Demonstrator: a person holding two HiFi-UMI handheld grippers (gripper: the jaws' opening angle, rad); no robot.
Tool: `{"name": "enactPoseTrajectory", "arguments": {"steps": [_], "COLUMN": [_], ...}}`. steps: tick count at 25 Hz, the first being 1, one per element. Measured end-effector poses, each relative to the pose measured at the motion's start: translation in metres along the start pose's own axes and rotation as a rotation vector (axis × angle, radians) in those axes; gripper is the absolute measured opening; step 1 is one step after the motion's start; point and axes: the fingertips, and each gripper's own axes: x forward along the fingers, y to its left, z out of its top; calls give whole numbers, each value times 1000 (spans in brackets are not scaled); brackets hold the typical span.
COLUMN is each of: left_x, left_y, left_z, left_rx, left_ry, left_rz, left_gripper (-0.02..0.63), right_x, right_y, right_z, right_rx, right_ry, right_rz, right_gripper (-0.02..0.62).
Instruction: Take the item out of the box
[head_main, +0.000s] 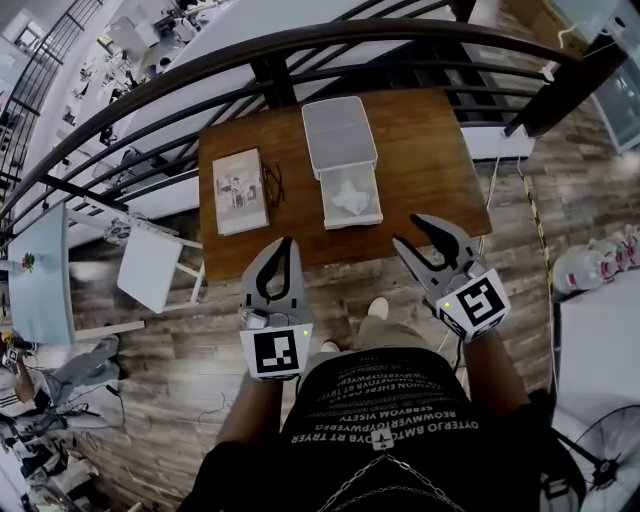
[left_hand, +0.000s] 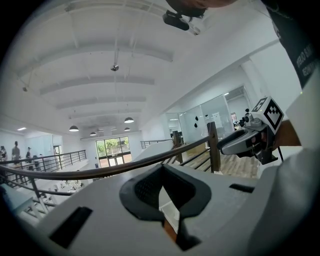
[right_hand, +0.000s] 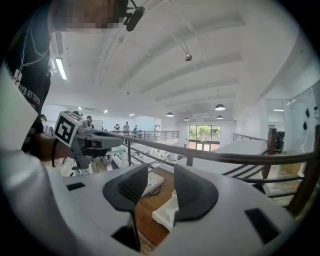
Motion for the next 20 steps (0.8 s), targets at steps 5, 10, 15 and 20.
{"name": "enactPoseTrajectory", "arguments": {"steps": [5, 10, 15, 20], "left_x": [18, 34, 48, 58], "left_y": [-5, -8, -11, -18], "left_z": [8, 19, 29, 38], "left_rx": [9, -2, 7, -10], "left_ry": [2, -5, -7, -32], "left_rz": [17, 48, 90, 141], "left_gripper": [5, 6, 6, 6], "right_x": [5, 8, 5, 1], "right_y": [-22, -47, -71, -94], "right_z": [4, 11, 14, 10], "right_rx": [0, -12, -14, -10], "right_ry": [-23, -41, -51, -46], "right_rz": [19, 41, 55, 74], "right_gripper": [160, 160, 160, 161]}}
